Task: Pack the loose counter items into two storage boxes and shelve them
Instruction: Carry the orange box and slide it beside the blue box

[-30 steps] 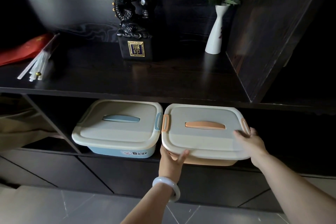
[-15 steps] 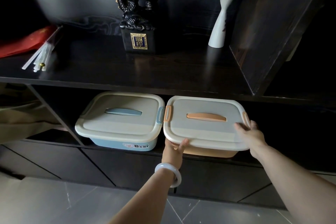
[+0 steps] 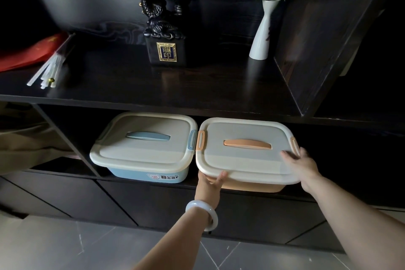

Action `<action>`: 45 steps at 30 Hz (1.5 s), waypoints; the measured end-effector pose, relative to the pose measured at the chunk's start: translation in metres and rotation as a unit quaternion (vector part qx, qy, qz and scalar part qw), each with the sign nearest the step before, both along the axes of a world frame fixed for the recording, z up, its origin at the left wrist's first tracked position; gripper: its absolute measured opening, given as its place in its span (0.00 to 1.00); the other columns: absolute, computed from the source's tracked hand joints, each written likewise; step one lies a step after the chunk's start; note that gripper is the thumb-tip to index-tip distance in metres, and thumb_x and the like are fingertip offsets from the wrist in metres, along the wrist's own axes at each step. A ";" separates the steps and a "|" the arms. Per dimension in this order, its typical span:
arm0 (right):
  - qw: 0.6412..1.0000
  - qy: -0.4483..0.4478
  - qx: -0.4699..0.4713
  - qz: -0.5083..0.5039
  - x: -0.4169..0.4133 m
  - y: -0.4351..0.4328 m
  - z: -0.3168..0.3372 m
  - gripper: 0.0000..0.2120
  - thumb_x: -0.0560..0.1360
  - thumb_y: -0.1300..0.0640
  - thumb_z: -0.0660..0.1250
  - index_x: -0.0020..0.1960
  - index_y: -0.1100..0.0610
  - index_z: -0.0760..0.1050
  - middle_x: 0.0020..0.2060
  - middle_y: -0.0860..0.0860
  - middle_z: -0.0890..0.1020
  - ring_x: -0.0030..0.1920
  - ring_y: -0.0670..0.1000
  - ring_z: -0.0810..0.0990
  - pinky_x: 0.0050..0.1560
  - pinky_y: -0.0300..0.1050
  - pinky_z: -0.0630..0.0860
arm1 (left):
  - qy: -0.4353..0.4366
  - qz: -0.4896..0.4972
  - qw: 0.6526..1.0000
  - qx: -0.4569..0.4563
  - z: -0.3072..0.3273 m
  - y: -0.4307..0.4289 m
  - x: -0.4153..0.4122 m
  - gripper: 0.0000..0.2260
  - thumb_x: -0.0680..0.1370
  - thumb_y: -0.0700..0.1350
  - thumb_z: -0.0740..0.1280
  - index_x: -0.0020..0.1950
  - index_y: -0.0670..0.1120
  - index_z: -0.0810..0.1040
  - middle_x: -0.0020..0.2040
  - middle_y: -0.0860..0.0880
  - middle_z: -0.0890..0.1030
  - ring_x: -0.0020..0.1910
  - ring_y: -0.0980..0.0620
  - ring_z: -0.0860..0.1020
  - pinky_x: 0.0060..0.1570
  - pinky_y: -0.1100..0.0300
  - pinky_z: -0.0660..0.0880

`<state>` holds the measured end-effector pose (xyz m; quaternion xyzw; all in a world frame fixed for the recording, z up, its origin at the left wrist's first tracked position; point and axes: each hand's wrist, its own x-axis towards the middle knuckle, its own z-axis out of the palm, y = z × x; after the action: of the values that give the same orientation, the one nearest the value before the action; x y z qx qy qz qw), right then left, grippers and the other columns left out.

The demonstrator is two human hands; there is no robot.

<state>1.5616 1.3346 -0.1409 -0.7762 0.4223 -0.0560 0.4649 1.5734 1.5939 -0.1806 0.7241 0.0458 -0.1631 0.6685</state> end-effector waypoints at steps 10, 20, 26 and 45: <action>1.000 -0.010 -0.003 0.007 -0.001 0.002 0.000 0.36 0.76 0.45 0.66 0.78 0.52 0.55 0.66 0.58 0.73 0.64 0.60 0.73 0.55 0.48 0.71 | -0.010 0.002 1.000 0.001 -0.002 0.000 0.002 0.35 0.73 0.58 0.72 0.74 0.47 0.63 0.65 0.51 0.77 0.66 0.50 0.74 0.63 0.61 0.66; 1.000 -0.012 0.000 0.015 -0.002 -0.001 -0.002 0.37 0.76 0.45 0.66 0.79 0.53 0.53 0.68 0.57 0.72 0.65 0.60 0.73 0.56 0.46 0.70 | -0.007 -0.003 1.000 0.026 -0.002 -0.001 0.001 0.30 0.76 0.52 0.70 0.74 0.47 0.63 0.65 0.51 0.76 0.66 0.50 0.73 0.63 0.60 0.65; 0.999 0.011 -0.013 0.027 -0.001 -0.004 -0.002 0.37 0.76 0.43 0.66 0.78 0.52 0.54 0.67 0.58 0.72 0.64 0.60 0.73 0.53 0.47 0.72 | 0.005 -0.006 0.999 0.036 0.006 -0.001 -0.002 0.29 0.77 0.51 0.70 0.74 0.47 0.63 0.64 0.52 0.76 0.66 0.51 0.73 0.63 0.62 0.65; 0.903 0.207 -0.309 0.214 -0.019 0.019 0.039 0.28 0.79 0.46 0.58 0.75 0.57 0.59 0.65 0.59 0.68 0.64 0.59 0.69 0.59 0.53 0.72 | -0.010 -0.181 0.896 0.405 0.052 0.012 -0.009 0.22 0.81 0.58 0.59 0.62 0.40 0.72 0.51 0.45 0.78 0.48 0.47 0.77 0.45 0.57 0.70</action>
<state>1.5426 1.3535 -0.1020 -0.9465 0.2945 0.0793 0.1051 1.5646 1.6060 -0.1289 0.9297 -0.0303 -0.2412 0.2766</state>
